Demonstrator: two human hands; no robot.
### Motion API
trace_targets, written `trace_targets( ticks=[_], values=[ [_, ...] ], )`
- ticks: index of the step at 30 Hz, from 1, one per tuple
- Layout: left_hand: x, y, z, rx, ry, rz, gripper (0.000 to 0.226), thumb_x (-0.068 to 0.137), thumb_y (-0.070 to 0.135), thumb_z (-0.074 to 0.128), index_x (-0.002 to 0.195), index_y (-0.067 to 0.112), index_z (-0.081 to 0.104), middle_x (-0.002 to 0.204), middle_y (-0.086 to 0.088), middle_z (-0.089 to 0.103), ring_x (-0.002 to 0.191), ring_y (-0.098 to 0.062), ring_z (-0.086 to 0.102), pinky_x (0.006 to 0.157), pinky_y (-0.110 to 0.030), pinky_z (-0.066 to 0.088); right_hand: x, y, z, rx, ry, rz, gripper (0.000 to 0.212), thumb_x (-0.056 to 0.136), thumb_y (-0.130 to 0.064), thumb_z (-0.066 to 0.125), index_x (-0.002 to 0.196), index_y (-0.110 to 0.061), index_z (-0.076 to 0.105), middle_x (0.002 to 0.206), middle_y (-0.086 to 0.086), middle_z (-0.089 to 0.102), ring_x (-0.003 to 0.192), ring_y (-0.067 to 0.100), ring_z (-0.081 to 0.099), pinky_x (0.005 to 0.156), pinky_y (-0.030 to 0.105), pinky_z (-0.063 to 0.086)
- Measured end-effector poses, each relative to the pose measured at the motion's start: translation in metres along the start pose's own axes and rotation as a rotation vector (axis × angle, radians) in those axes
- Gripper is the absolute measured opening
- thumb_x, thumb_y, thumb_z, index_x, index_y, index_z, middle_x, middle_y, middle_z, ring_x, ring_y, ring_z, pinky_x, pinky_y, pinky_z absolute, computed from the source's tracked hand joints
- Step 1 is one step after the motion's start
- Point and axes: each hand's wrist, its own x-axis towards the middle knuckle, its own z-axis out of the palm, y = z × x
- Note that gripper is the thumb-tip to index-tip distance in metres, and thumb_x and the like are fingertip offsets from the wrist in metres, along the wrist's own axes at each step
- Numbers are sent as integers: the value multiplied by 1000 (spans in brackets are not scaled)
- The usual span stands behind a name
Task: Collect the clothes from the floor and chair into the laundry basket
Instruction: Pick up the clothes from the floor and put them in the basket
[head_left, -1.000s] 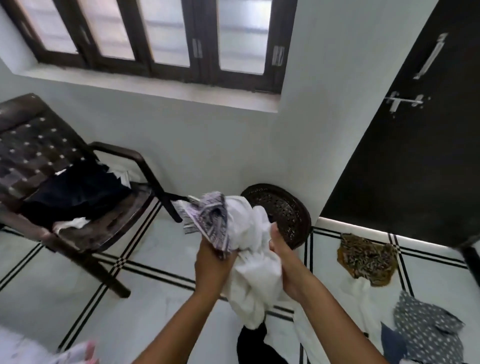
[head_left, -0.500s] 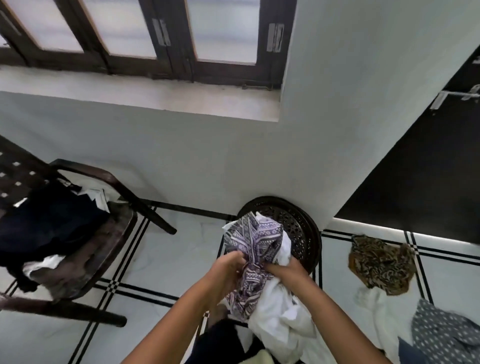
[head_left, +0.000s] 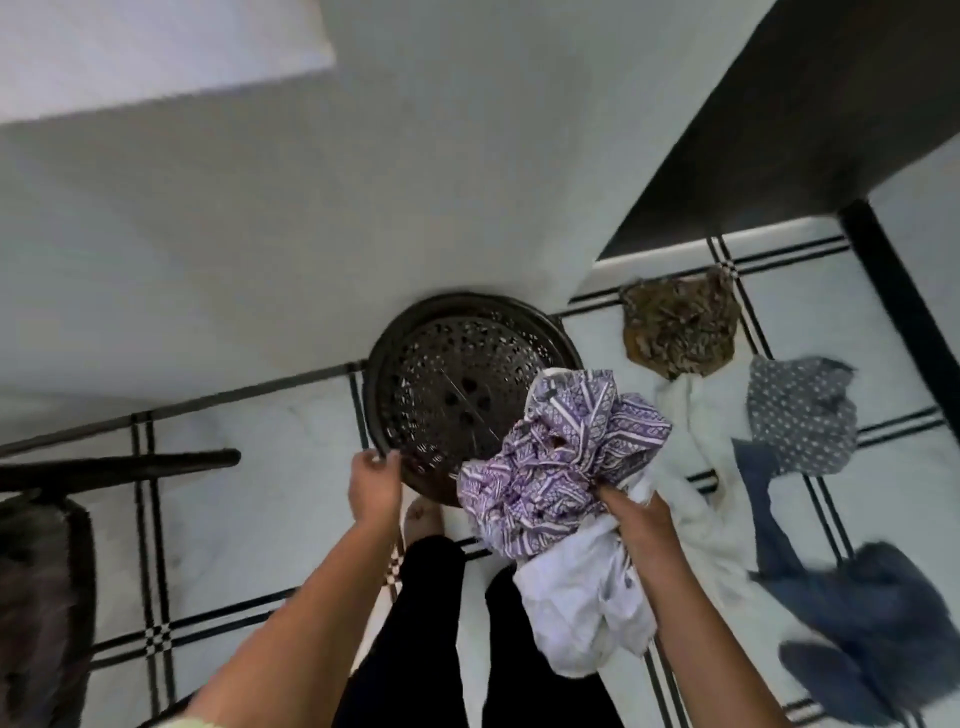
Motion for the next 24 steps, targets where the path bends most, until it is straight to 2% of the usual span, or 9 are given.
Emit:
trace_targets(
  ticks=[3,6,10,13,17,20,21,22,24],
  values=[
    [81,-16,23,54,8,-137,70,85,39,62,133,-5,35,131,-29,52,120,-44,52,101,-45,43,38,27,14,61,64,67,17,87,-2,63,99,-14,66,90,0,70,76,10,64,62,21,51],
    [134,-34,38,72,-60,-99,46,85,33,62,115,-2,55,115,-25,62,108,-42,60,95,-50,50,61,49,31,106,103,88,16,86,-4,63,98,-13,67,69,-13,73,62,3,67,48,11,49],
    [164,-52,39,-13,15,-24,20,77,29,63,90,16,56,92,-12,63,98,-39,65,89,-51,54,78,64,57,119,115,90,14,85,-6,63,81,-18,67,64,-15,71,58,0,66,57,19,49],
    [155,-65,17,-159,68,-14,16,78,31,61,87,20,55,94,-12,65,94,-34,65,89,-51,54,78,56,72,166,119,99,9,87,-10,63,93,-12,68,80,-4,69,71,11,64,58,20,50],
    [133,-89,-32,-431,164,-79,2,91,17,55,93,16,54,95,-6,62,95,-23,58,97,-44,50,88,40,88,299,80,85,32,81,-29,68,103,-7,71,93,4,75,87,22,70,73,22,55],
    [124,-116,-75,-582,205,-126,6,95,13,51,89,15,52,96,-6,59,102,-24,54,103,-49,44,105,25,104,499,17,103,30,94,-27,53,78,-13,73,69,-1,74,67,15,70,60,18,55],
    [120,-123,-88,-597,212,-176,3,95,17,50,93,14,51,99,-7,57,104,-23,53,105,-50,42,117,22,114,547,12,89,29,95,-28,53,78,-13,72,68,0,73,66,16,69,59,19,55],
    [121,-132,-98,-631,204,-257,6,96,20,49,92,15,51,97,-7,56,104,-23,51,105,-48,43,127,18,123,574,42,66,24,90,-34,60,84,-13,71,75,1,73,71,19,69,63,21,56],
    [123,-150,-111,-712,262,-347,16,97,22,45,81,22,49,89,1,55,106,-22,49,90,-33,54,154,20,144,530,159,32,51,64,-47,82,101,-16,69,96,1,73,88,23,70,76,26,58]
  ],
)
